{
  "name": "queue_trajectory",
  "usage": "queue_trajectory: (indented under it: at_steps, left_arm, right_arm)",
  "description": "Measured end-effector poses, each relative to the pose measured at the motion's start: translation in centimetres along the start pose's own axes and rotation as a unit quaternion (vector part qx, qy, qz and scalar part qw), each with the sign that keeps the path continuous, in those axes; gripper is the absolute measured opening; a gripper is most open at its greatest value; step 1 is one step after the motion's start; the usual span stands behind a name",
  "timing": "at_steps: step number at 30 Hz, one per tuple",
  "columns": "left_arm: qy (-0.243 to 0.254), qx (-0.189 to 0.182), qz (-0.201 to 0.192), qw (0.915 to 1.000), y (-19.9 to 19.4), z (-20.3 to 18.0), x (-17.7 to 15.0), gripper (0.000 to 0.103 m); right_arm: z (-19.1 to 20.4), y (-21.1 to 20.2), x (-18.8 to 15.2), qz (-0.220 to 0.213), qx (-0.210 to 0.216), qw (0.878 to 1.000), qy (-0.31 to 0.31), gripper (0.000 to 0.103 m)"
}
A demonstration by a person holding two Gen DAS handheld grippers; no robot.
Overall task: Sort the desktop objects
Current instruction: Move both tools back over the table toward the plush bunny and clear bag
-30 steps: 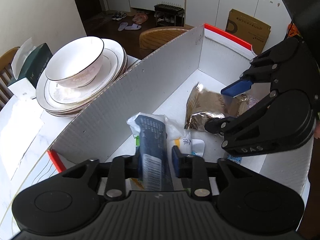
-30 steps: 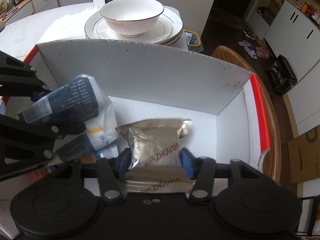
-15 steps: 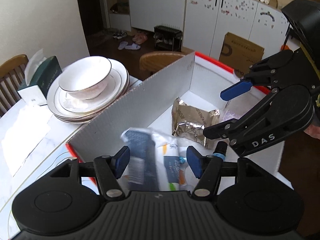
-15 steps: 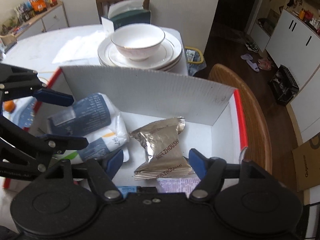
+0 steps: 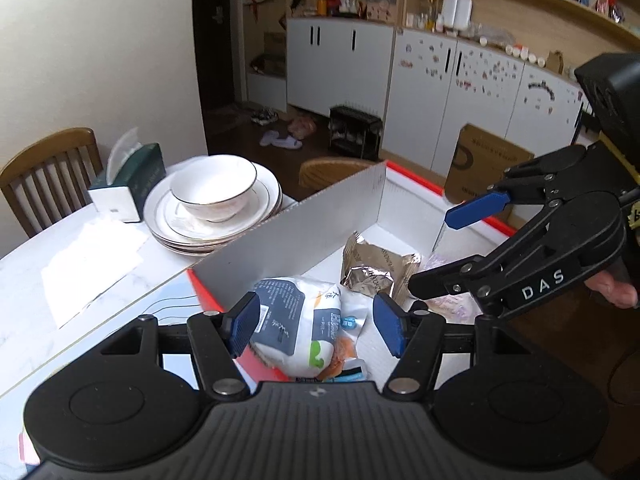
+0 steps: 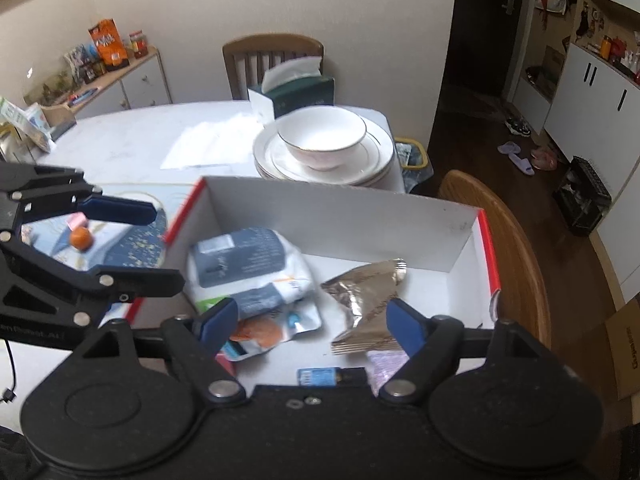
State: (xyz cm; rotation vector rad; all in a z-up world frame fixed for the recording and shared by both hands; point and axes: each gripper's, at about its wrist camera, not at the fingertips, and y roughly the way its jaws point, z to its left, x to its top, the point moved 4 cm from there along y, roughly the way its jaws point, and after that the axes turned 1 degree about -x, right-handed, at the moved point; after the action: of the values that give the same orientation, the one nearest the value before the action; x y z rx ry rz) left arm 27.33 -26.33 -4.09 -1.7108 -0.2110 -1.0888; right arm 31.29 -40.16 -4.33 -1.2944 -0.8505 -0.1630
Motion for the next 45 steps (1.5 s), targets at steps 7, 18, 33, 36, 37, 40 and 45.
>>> queue_trajectory:
  at_steps: [7,18,33,36,37,40,45]
  left_arm:
    - [-0.027,0.005,-0.029,0.9992,-4.2,1.2,-1.8,0.071]
    - [-0.037,0.02,-0.051,0.9978,-9.5,5.1,-5.4,0.081]
    - [-0.078,0.043,-0.046,0.995,-14.8,13.9,-11.3,0.101]
    - [-0.078,0.047,-0.047,0.9948,-15.7,15.4,-12.6,0.103]
    - [-0.078,0.05,-0.045,0.9947,-15.9,15.9,-13.0,0.103]
    - [-0.076,0.063,-0.039,0.9943,-16.5,17.6,-14.5,0.103]
    - [-0.088,0.082,-0.026,0.9924,-17.1,20.8,-17.1,0.103]
  right_arm:
    - [2.7,-2.5,-0.1,-0.027,-0.009,1.0,0.012,0.086]
    - [9.4,-3.4,-0.1,-0.044,-0.018,0.998,0.033,0.096]
    - [19.2,-1.7,0.6,-0.042,-0.022,0.999,0.021,0.097]
    - [20.7,-1.1,0.6,-0.04,-0.022,0.999,0.024,0.097]
    - [21.1,-0.9,0.6,-0.039,-0.021,0.999,0.024,0.097]
    - [22.6,0.0,0.4,-0.032,-0.02,0.999,0.022,0.097]
    - [24.9,1.9,-0.5,-0.012,-0.024,0.999,0.022,0.097]
